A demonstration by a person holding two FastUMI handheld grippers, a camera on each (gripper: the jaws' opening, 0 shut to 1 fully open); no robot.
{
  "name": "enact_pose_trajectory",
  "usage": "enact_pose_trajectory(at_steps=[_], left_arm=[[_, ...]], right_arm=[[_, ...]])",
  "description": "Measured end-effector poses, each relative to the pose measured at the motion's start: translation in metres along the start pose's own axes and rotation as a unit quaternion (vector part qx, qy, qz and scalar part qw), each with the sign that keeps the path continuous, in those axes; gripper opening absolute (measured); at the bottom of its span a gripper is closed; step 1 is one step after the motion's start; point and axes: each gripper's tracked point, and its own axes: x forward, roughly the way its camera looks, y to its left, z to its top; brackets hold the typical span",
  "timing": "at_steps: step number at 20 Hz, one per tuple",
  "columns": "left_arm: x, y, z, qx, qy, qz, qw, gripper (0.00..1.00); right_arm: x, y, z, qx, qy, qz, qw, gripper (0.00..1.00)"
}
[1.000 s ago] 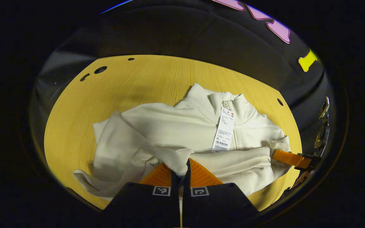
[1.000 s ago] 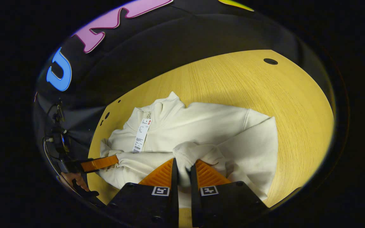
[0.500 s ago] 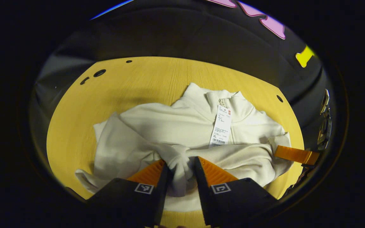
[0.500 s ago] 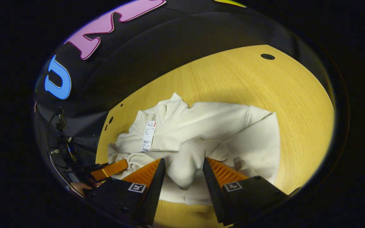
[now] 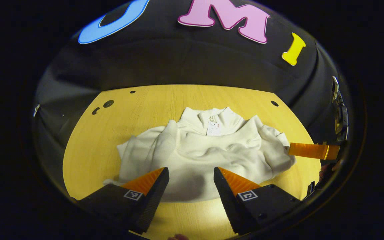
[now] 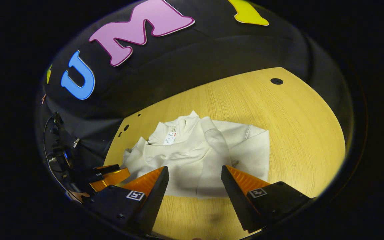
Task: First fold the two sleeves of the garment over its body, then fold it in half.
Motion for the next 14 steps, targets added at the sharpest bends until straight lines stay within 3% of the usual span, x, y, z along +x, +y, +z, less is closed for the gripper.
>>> enact_pose_trajectory(at_steps=[7,14], left_arm=[[-0.059,-0.005,-0.025,0.009,-0.028,-0.004,1.0,0.88],[-0.098,-0.005,-0.064,-0.021,-0.025,-0.004,0.999,0.89]], right_arm=[[-0.049,0.027,-0.028,-0.03,-0.008,0.021,0.999,0.98],[-0.083,0.057,-0.059,-0.056,-0.011,0.043,0.997,0.98]])
